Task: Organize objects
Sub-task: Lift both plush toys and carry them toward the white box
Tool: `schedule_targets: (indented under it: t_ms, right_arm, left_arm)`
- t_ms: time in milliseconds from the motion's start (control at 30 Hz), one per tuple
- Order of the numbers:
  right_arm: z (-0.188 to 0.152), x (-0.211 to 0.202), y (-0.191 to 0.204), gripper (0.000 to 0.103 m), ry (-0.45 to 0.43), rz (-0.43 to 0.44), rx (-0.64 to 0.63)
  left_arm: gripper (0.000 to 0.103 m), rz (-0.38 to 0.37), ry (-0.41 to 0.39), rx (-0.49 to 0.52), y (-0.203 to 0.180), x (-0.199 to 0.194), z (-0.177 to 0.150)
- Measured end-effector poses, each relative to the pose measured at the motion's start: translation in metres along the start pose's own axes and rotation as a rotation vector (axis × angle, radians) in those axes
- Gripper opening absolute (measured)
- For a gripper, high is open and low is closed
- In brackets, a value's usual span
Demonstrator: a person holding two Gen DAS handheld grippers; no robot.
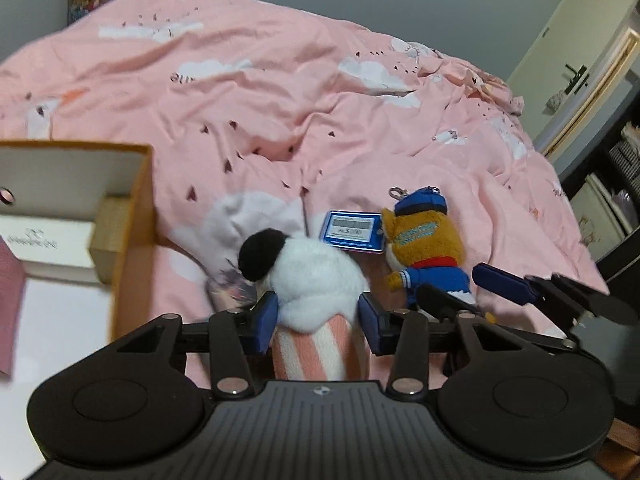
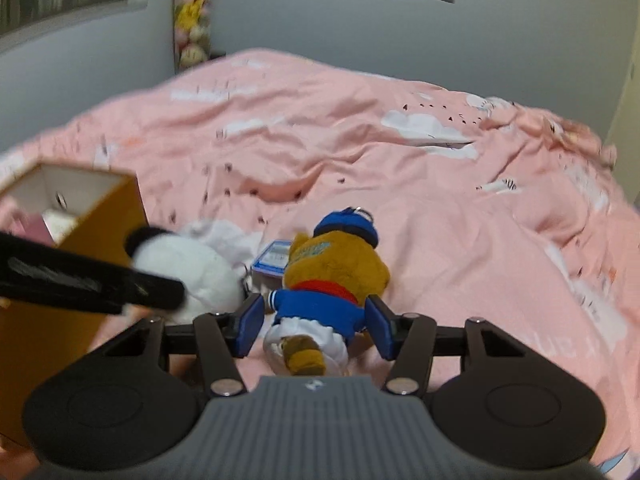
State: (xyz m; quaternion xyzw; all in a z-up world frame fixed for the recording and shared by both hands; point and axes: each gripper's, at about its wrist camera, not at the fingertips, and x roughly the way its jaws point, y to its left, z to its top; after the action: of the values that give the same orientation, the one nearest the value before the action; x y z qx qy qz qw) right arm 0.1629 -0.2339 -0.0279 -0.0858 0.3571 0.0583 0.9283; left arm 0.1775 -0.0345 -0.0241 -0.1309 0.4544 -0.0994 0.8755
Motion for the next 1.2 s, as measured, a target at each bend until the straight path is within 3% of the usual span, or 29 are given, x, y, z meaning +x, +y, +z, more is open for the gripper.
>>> schedule_targets:
  t_ms: [167,233,433,600,733,933,1200]
  right_arm:
    - [0.003,0.026,0.012,0.061,0.06,-0.092,-0.105]
    - [0.004,0.032,0.01,0.062,0.083,-0.08,-0.099]
    - [-0.001,0.033,-0.011,0.058,0.115,-0.011,0.024]
    - [-0.014,0.032,-0.026,0.057,0.122,0.028,0.129]
    - [-0.017,0.034,-0.027,0.055,0.116,0.041,0.146]
    - [-0.02,0.025,-0.029,0.049,0.091,0.056,0.179]
    - [-0.017,-0.012,-0.034,0.045,0.022,0.115,0.267]
  left_arm:
    - [0.049,-0.022,0.061,-0.012,0.008,0.007,0.003]
    - [0.053,-0.025,0.078,0.002,0.008,0.01,0.003]
    - [0.066,-0.048,0.158,-0.015,0.012,0.021,0.0]
    - [0.073,-0.121,0.226,-0.11,0.021,0.044,-0.011]
    - [0.073,-0.143,0.195,-0.144,0.02,0.052,-0.017]
    - [0.068,-0.12,0.157,-0.096,0.008,0.051,-0.021]
    - [0.066,-0.129,0.088,-0.066,0.005,0.013,-0.024]
